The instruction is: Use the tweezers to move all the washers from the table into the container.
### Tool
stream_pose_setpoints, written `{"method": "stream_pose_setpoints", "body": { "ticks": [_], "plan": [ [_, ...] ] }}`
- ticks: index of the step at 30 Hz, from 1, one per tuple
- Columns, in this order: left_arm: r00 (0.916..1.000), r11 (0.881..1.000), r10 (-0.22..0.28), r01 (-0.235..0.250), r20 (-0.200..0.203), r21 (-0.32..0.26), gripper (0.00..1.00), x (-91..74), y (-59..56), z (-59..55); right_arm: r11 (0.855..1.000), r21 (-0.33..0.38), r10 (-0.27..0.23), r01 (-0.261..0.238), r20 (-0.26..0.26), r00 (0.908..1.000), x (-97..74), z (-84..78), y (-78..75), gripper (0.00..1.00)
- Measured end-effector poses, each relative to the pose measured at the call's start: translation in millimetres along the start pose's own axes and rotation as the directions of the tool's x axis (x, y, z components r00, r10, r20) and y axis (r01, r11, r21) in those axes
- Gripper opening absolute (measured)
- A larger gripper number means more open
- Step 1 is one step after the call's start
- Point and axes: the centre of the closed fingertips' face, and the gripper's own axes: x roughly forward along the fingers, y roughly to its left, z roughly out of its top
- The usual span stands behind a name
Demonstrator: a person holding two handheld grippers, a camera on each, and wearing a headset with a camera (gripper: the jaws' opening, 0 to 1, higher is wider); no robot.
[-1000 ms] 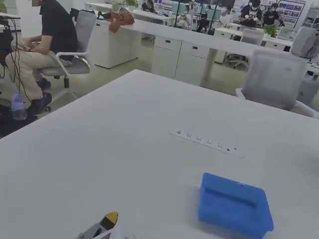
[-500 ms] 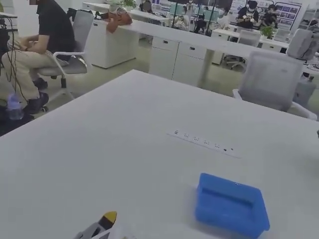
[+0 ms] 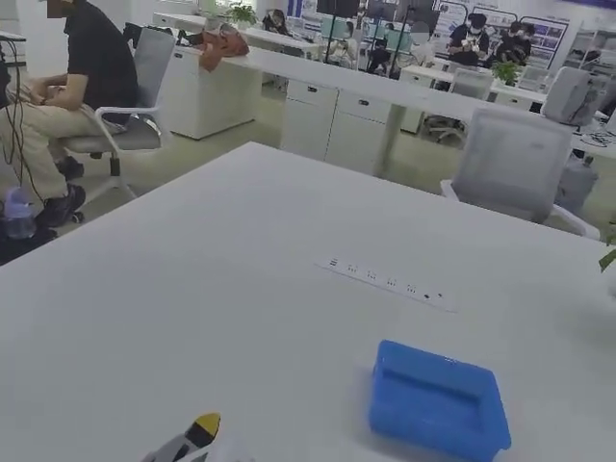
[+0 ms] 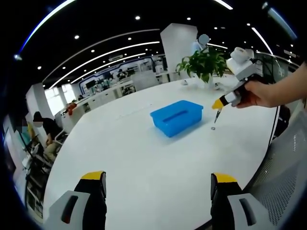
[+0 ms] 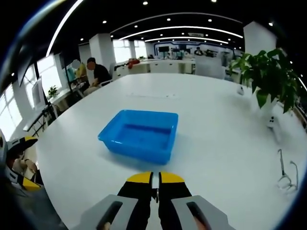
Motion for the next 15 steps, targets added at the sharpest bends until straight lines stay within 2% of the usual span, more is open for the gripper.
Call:
{"method": "stream_pose_setpoints", "body": {
  "ticks": [5, 15],
  "plan": [
    [1.0000, 1.000, 0.000, 0.000, 0.000, 0.002, 0.92, 0.2, -0.1, -0.3, 1.000, 0.023, 0.011, -0.011, -0.006, 0.9999, 2.1, -4.6, 1.9, 0.02],
    [1.0000, 1.000, 0.005, -0.005, -0.007, 0.003, 0.92, 0.5, 1.1, -1.4, 1.000, 0.016, 0.013, -0.013, -0.032, 0.9994, 10.5, -11.0, 5.0, 0.03]
  ]
}}
